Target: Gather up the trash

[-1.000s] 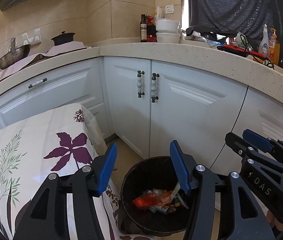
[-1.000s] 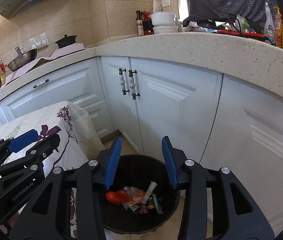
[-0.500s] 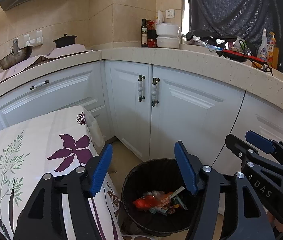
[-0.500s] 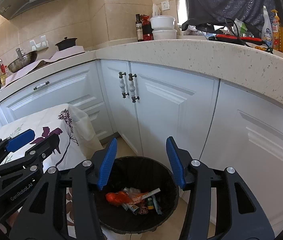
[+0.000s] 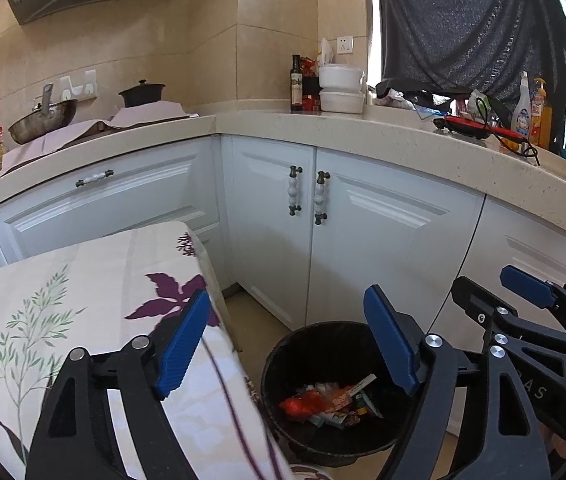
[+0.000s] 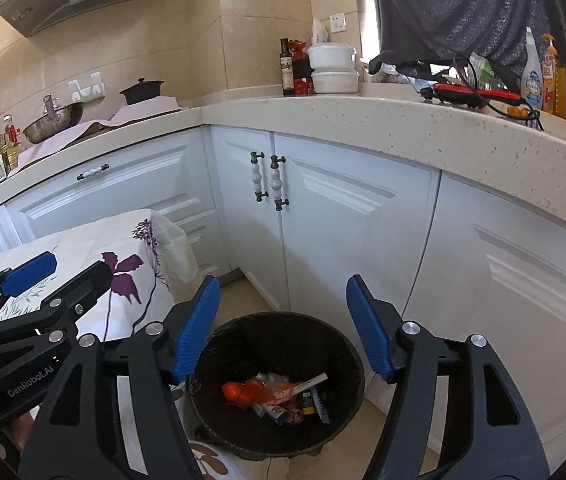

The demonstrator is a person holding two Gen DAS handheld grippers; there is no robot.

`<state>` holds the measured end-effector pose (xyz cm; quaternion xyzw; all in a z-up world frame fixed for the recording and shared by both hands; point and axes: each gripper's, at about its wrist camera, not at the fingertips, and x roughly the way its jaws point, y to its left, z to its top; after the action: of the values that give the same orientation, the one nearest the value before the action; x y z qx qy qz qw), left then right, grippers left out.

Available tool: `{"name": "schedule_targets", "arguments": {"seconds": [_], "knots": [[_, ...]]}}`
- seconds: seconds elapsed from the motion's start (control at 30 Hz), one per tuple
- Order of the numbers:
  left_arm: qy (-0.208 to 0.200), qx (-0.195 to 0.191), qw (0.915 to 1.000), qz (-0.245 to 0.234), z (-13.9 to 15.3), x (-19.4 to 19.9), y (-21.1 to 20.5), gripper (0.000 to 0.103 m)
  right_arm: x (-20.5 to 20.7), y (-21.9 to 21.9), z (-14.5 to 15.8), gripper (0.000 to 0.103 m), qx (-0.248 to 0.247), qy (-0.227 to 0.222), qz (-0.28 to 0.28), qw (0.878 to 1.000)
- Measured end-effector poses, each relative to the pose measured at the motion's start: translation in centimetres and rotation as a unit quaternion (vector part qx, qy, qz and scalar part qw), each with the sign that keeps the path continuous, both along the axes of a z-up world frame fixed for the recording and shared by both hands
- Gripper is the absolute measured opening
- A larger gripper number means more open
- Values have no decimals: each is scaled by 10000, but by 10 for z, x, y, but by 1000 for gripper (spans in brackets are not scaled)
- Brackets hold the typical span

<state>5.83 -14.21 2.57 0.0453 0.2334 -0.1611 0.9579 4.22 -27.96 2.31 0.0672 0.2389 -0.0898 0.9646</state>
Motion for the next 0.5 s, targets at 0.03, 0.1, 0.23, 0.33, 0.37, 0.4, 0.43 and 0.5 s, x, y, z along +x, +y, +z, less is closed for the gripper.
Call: {"name": "schedule_targets", "arguments": {"seconds": [0.03, 0.1, 0.23, 0.33, 0.37, 0.4, 0.43, 0.5], "knots": [[-19, 6, 10000, 4, 0, -2, 3, 78, -2, 4, 1, 68, -7, -6, 16, 10000], [-65, 34, 10000, 14, 1, -6, 9, 79, -6, 9, 2, 68, -17, -12, 38, 10000], [-151, 67, 9999, 29, 5, -16, 21, 81, -14, 20, 5, 73, -63, -33, 82, 9999], [-236, 60, 9997, 49, 8, -24, 30, 84, -21, 30, 7, 76, -109, -70, 123, 9998], [-262, 62, 9996, 50, 9, -27, 33, 84, -24, 33, 8, 77, -127, -79, 132, 9998], [-271, 76, 9996, 49, 10, -30, 36, 84, -27, 36, 8, 78, -140, -95, 134, 9998], [-268, 81, 9996, 38, 10, -32, 38, 84, -31, 39, 10, 82, -151, -125, 125, 9997], [-261, 77, 9996, 10, 11, -36, 44, 84, -36, 43, 11, 83, -158, -162, 121, 9997]]}}
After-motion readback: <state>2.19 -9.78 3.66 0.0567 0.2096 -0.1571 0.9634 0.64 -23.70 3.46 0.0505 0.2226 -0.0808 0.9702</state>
